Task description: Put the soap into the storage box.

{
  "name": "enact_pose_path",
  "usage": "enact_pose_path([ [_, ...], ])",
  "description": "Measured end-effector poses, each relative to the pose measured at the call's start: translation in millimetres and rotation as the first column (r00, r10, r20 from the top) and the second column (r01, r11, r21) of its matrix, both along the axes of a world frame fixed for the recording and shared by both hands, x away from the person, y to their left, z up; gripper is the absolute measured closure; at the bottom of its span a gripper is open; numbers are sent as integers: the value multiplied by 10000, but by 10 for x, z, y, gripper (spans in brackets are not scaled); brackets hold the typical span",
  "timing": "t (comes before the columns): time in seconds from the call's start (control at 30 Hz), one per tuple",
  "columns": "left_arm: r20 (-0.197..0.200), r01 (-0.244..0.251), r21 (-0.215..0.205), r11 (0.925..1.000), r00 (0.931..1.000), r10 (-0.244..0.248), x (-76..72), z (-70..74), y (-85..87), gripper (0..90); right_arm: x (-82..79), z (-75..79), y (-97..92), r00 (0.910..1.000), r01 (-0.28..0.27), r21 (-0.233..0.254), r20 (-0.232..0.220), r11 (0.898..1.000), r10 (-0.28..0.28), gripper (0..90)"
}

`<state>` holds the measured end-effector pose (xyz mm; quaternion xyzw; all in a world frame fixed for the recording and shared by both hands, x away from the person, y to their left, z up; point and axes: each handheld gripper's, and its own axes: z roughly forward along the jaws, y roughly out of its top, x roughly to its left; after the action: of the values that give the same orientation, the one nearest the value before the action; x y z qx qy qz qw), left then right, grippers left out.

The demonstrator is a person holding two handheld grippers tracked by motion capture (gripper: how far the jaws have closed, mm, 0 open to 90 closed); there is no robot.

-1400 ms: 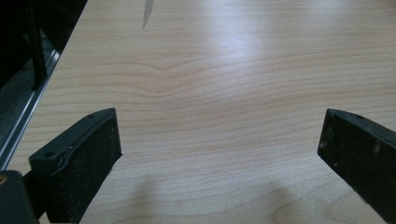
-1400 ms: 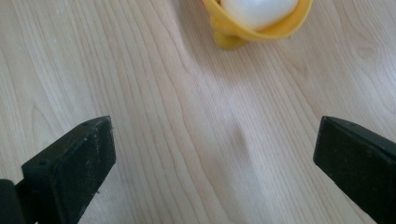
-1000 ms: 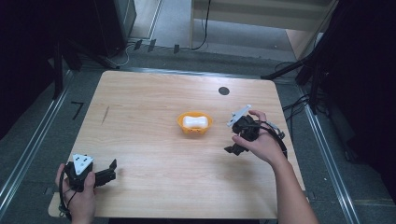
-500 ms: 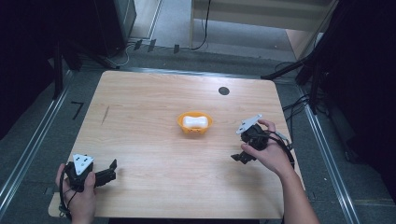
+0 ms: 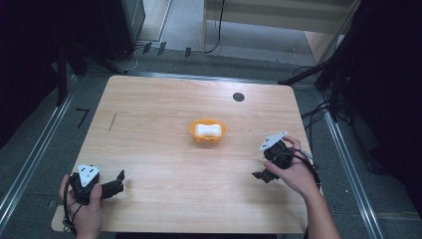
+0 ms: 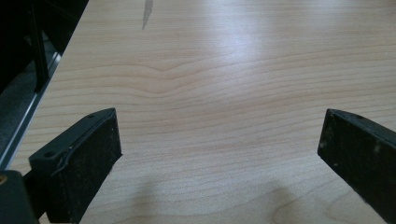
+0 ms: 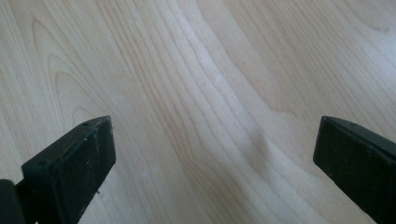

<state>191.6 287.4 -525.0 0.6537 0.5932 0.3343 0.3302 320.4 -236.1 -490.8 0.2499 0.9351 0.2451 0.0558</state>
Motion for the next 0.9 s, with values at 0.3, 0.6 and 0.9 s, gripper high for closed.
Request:
enact_pose_path([
  [0.3, -4, -6, 19, 10000, 10000, 6, -1, 1, -1, 0, -114, -94, -166, 9993, 369, 170, -69, 9992, -368, 0],
  [0.6, -25, -2, 53, 10000, 10000, 2, -1, 1, -4, 0, -212, -161, -307, 9981, 613, 390, 6, 9974, -614, 0],
  [0.9, 2, -6, 59, 10000, 10000, 6, 0, -1, -7, 0, -323, -208, -472, 9941, 1075, 636, 43, 9922, -1079, 0],
])
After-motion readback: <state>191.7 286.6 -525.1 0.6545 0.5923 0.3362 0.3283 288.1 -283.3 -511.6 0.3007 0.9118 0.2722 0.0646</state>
